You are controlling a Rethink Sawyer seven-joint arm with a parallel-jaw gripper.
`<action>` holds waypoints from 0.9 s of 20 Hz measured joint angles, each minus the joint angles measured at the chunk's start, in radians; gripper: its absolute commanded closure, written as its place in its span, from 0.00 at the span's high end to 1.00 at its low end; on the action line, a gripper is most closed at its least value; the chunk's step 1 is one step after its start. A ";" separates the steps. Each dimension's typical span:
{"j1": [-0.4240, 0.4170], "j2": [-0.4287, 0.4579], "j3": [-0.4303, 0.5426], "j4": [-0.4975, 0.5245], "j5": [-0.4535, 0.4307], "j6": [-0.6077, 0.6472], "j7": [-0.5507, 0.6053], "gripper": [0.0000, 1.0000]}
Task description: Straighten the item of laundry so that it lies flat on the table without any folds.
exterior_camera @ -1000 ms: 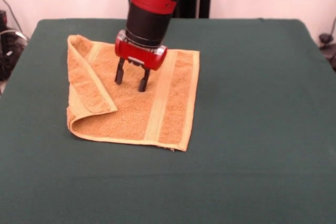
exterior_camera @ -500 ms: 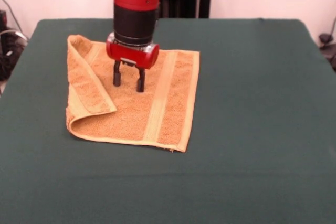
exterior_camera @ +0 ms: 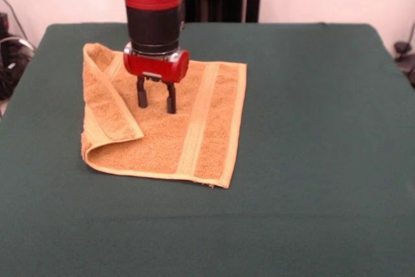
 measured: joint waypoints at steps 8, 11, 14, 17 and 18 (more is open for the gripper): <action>-0.022 -0.005 0.039 -0.018 -0.089 0.045 0.000 1.00; -0.020 -0.006 0.048 -0.032 -0.123 0.073 0.000 1.00; -0.024 -0.007 0.065 -0.048 -0.149 0.114 0.000 1.00; -0.044 -0.007 0.091 -0.055 -0.163 0.150 0.000 1.00; -0.057 -0.007 0.108 -0.058 -0.168 0.167 0.000 1.00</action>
